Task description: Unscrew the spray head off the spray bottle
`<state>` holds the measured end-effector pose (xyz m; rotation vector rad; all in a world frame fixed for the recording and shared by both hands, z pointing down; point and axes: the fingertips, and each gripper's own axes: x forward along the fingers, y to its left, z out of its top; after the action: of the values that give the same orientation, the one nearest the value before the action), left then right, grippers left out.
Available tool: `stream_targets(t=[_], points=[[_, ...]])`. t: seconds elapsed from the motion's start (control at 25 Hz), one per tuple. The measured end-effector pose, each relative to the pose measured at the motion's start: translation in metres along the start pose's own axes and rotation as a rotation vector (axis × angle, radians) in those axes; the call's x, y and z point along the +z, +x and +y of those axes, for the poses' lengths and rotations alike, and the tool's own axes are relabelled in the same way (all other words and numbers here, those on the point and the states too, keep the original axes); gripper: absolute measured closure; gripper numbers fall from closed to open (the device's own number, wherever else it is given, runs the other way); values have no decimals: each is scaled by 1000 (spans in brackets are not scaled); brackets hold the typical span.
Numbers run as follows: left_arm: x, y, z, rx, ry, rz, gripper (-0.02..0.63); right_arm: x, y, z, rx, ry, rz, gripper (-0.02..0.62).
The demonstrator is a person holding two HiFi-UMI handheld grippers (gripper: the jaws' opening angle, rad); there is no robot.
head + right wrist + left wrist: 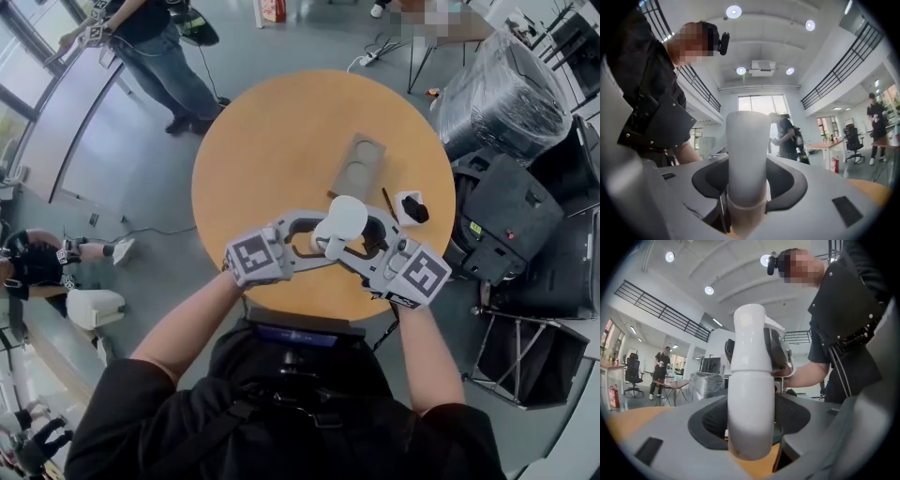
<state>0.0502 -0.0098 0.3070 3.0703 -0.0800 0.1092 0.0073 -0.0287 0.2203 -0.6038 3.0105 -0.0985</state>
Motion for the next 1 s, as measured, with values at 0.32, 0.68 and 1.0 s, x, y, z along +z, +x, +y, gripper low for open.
stream_targets(t=[0.32, 0.68, 1.0], points=[[14, -8, -39, -149, -56, -53, 301, 21, -4, 37, 199, 38, -39, 359], [14, -15, -41, -94, -17, -48, 301, 72, -6, 37, 154, 24, -110, 359], [11, -11, -45, -59, -4, -57, 301, 105, -18, 47, 148, -23, -116, 359]])
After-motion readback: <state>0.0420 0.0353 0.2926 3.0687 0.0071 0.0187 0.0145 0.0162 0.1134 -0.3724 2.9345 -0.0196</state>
